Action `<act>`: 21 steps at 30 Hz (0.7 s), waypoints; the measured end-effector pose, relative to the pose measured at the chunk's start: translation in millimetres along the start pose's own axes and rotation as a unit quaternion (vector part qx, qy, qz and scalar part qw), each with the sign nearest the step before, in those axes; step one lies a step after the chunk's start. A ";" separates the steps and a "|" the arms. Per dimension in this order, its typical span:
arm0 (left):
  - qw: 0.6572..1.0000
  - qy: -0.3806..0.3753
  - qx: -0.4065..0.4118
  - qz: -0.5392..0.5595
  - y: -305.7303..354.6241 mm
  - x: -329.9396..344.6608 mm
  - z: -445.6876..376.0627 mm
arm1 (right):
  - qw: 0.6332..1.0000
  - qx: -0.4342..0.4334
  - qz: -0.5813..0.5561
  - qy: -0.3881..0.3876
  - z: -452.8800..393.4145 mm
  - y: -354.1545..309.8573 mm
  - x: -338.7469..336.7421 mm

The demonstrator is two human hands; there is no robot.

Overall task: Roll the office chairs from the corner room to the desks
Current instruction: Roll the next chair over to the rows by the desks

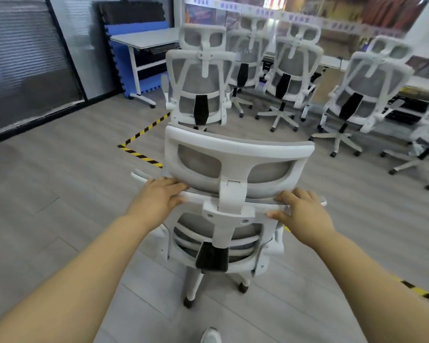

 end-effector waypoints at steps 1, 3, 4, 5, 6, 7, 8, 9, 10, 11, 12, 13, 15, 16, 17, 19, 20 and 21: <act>1.000 -0.001 0.006 0.002 -3.9 1.8 -18.8 | 1.000 0.004 0.006 -0.004 -14.4 4.1 -1.6; 1.000 -0.001 0.014 0.011 -10.1 5.7 -58.6 | 1.000 0.011 0.016 -0.007 -44.4 12.8 -4.9; 1.000 0.000 0.014 0.017 -12.0 7.6 -79.3 | 1.000 0.014 0.019 -0.006 -60.0 17.6 -6.4; 1.000 -0.001 0.011 0.024 -13.3 9.1 -99.3 | 1.000 0.019 0.022 -0.005 -75.2 21.9 -7.5; 1.000 -0.001 0.008 0.030 -14.4 10.5 -118.6 | 0.999 0.023 0.023 -0.005 -90.5 26.0 -8.4; 0.999 -0.001 0.007 0.034 -16.1 12.1 -137.1 | 0.999 0.027 0.022 -0.004 -105.5 29.7 -9.1; 0.999 0.000 0.008 0.038 -18.4 13.8 -154.4 | 0.999 0.030 0.020 -0.003 -120.1 33.1 -9.4; 0.999 0.001 0.011 0.043 -21.7 16.1 -171.8 | 0.999 0.033 0.020 -0.003 -134.4 36.1 -9.4; 0.999 0.000 0.015 0.051 -25.2 18.8 -189.0 | 0.999 0.037 0.022 -0.003 -148.0 38.6 -8.9; 0.998 -0.001 0.017 0.058 -28.2 21.4 -205.7 | 0.999 0.042 0.025 -0.002 -161.3 41.1 -8.5; 0.998 -0.002 0.018 0.065 -30.2 23.4 -223.5 | 0.998 0.047 0.029 0.001 -175.2 43.7 -8.3; 0.997 -0.003 0.017 0.069 -31.8 25.2 -241.8 | 0.998 0.054 0.032 0.003 -189.5 46.8 -8.8; 0.997 -0.004 0.024 0.071 -33.8 28.1 -280.2 | 0.997 0.068 0.035 0.004 -219.0 53.6 -11.2; 0.997 -0.005 0.033 0.072 -34.4 29.3 -299.4 | 0.997 0.075 0.035 0.002 -234.2 57.6 -12.8; 0.996 -0.005 0.044 0.074 -35.9 31.0 -318.6 | 0.996 0.083 0.035 0.000 -249.3 62.0 -14.3; 0.995 -0.006 0.062 0.080 -42.1 35.2 -356.5 | 0.995 0.098 0.033 0.004 -279.6 69.8 -16.4; 0.994 -0.005 0.070 0.082 -46.3 37.2 -374.7 | 0.994 0.105 0.033 0.009 -294.5 72.7 -17.2; 0.994 -0.003 0.077 0.083 -51.6 40.0 -394.0 | 0.993 0.111 0.034 0.013 -310.1 75.4 -17.9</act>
Point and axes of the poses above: each hand's wrist, its own z-axis away from the middle knuckle, its own x-axis out of the palm, y = z × x, the point moved 1 cm from there along -z, towards the middle knuckle, and after that the axes turned 5 degrees about x, right-handed, at the moved point
